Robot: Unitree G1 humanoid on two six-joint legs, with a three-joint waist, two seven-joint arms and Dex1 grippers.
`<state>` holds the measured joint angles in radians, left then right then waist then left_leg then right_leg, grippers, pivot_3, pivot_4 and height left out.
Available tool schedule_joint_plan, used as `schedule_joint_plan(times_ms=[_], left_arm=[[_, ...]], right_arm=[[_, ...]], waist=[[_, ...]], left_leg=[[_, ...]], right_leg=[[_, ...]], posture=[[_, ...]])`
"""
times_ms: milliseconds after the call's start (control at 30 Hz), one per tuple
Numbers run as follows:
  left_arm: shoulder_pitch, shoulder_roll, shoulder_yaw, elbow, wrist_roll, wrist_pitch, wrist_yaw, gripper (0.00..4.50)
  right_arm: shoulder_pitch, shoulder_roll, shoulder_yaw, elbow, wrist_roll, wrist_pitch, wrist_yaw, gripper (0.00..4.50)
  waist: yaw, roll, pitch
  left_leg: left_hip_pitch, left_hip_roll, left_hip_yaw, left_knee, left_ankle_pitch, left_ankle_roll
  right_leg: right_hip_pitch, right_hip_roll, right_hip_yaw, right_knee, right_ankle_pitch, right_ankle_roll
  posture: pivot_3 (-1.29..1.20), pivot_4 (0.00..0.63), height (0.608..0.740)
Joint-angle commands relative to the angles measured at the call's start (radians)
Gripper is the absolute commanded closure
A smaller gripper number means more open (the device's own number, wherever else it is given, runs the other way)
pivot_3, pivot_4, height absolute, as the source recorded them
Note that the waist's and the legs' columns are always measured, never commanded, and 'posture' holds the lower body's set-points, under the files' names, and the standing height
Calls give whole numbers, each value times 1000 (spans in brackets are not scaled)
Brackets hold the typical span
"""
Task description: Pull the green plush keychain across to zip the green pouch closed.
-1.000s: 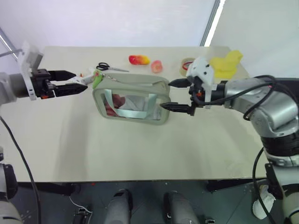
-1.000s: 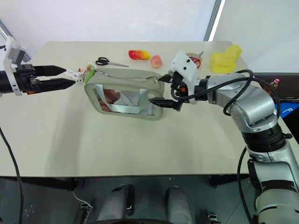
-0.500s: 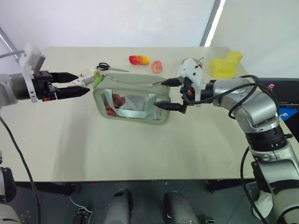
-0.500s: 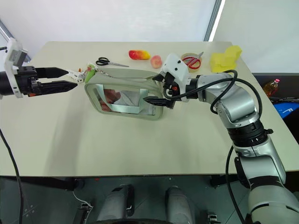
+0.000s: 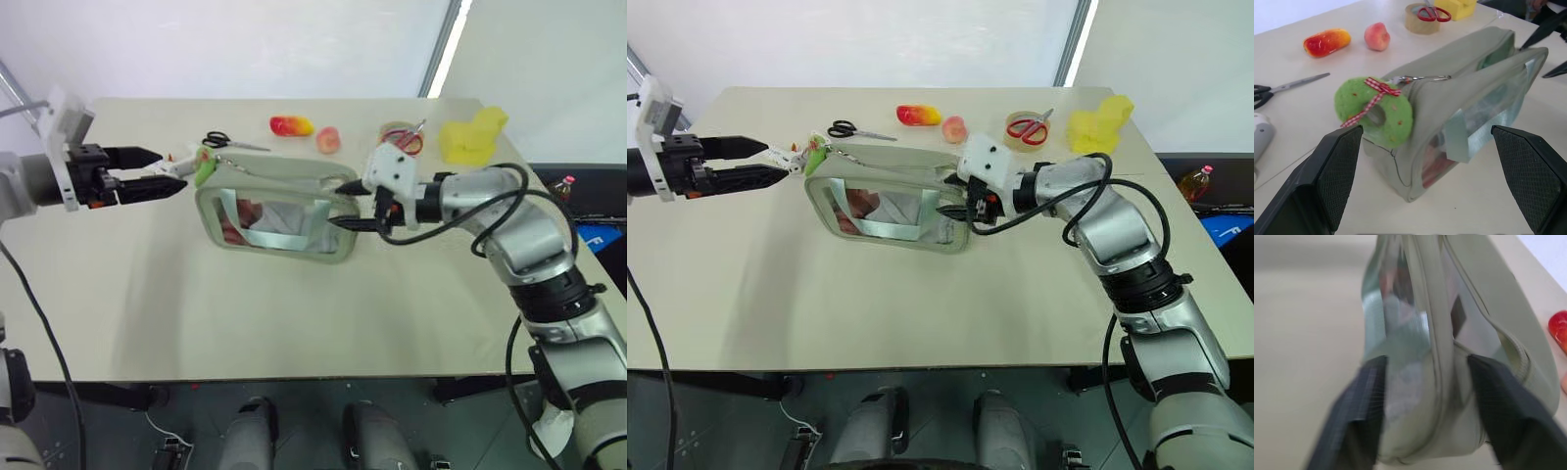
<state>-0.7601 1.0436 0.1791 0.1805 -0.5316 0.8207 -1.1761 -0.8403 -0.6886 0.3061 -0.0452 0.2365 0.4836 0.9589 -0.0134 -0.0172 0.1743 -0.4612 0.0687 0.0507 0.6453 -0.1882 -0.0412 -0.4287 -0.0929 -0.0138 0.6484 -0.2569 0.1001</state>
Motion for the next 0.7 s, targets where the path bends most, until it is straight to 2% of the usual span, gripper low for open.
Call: schedule_joint_plan(times_ms=[33,67,100,300,700], left_arm=[[-23,10,12,-9,-1,-16,3,0],[-23,9,13,-9,-1,-17,3,0],[-23,10,13,-9,-2,-16,4,0],[-32,6,6,8,5,-28,0,0],[-51,-31,-36,38,35,-66,-4,0]], right_arm=[[-9,-25,-29,9,-45,-74,30,3904],[-11,-33,-37,16,-53,-90,41,4448],[-15,-44,-46,24,-60,-108,51,4485],[-43,-99,-83,100,-94,-180,93,4485],[61,-64,-89,-6,-97,-127,101,4485]], waist=[[0,0,0],[1,0,0],[1,0,0],[1,0,0],[-3,0,0]], left_leg=[[0,0,0,0,0,0],[0,0,0,0,0,0],[0,0,0,0,0,0],[0,0,0,0,0,0],[1,0,0,0,0,0]], right_leg=[[0,0,0,0,0,0],[0,0,0,0,0,0],[0,0,0,0,0,0],[0,0,0,0,0,0],[0,0,0,2,0,0]], posture=[[0,150,740],[0,150,740],[0,150,740],[0,150,740],[0,150,740]])
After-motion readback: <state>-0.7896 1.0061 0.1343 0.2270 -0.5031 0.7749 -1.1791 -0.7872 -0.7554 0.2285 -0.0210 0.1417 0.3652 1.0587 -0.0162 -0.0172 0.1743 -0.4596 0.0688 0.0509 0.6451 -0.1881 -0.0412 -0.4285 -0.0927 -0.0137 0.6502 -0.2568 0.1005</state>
